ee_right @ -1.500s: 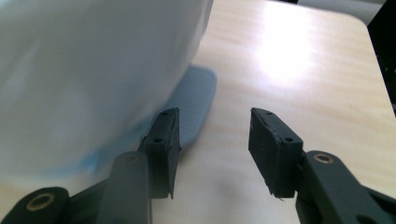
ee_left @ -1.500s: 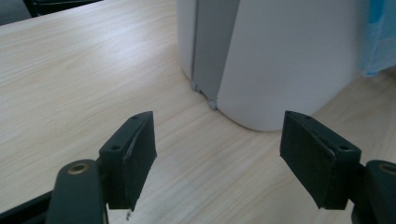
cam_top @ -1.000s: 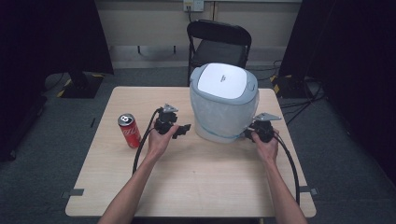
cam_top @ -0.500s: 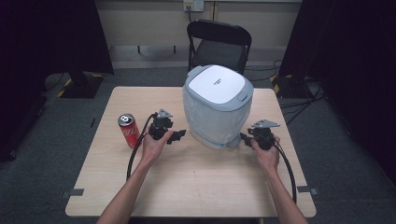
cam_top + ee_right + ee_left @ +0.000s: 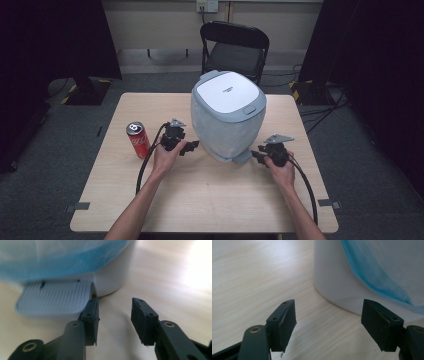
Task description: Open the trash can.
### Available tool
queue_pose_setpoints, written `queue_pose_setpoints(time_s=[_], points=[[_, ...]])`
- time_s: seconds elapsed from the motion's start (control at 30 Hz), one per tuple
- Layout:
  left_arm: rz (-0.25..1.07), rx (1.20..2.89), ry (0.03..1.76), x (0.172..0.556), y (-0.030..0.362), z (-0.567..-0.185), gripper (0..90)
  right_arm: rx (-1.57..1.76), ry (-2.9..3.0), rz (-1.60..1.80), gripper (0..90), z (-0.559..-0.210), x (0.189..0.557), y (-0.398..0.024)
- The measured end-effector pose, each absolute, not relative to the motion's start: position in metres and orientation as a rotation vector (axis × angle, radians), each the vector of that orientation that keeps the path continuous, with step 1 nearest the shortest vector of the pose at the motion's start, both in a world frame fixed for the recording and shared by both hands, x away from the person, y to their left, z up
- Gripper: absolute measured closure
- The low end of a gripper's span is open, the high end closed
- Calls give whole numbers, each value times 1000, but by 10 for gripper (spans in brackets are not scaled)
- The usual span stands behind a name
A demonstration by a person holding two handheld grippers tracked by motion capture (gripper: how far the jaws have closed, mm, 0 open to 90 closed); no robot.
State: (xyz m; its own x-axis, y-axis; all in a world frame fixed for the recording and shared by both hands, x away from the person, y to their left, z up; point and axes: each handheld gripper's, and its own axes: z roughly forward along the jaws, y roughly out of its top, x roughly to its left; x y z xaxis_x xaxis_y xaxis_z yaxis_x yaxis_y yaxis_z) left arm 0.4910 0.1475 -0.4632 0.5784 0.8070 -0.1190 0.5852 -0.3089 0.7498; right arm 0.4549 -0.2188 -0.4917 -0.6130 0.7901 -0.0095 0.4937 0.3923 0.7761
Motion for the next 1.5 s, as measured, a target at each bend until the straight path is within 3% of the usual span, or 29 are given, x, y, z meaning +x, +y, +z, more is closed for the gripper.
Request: queue_pose_setpoints(time_s=[0.1, 0.27, 0.43, 0.67, 0.73, 0.8, 0.87, 0.9, 0.93, 0.97, 1.07, 1.23, 1.33, 1.5], points=[[362, 1988, 1150, 488, 158, -468, 278, 1024, 2347, 1109, 550, -488, 442, -195], [362, 1963, 1183, 491, 161, -470, 282, 1103, 2324, 1022, 560, -484, 446, -203], [388, 1956, 1206, 498, 155, -470, 285, 1256, 2151, 1050, 508, -475, 472, -233], [372, 1919, 1200, 511, 149, -464, 286, 1268, 2020, 1046, 462, -461, 502, -230], [426, 1956, 1177, 514, 146, -460, 326, 1264, 1999, 1082, 462, -457, 510, -227], [423, 1930, 1170, 514, 147, -460, 353, 1220, 2012, 1170, 523, -452, 514, -218], [413, 1931, 1167, 513, 147, -461, 367, 1189, 2022, 1211, 528, -450, 513, -214], [420, 1950, 1160, 512, 147, -462, 367, 1166, 2037, 1235, 624, -449, 511, -210], [432, 1960, 1149, 512, 145, -463, 375, 1148, 2039, 1218, 661, -448, 508, -207], [454, 1954, 1149, 510, 144, -462, 453, 1155, 2057, 1231, 703, -447, 504, -204], [465, 1944, 1149, 508, 145, -462, 607, 1127, 2110, 1250, 710, -445, 493, -201], [431, 1960, 1104, 504, 151, -462, 658, 1134, 2118, 1254, 733, -445, 478, -193], [421, 1960, 1090, 501, 150, -462, 738, 1129, 2110, 1243, 760, -445, 476, -191], [406, 1998, 1053, 493, 151, -460, 755, 1127, 2111, 1254, 789, -446, 465, -191]])
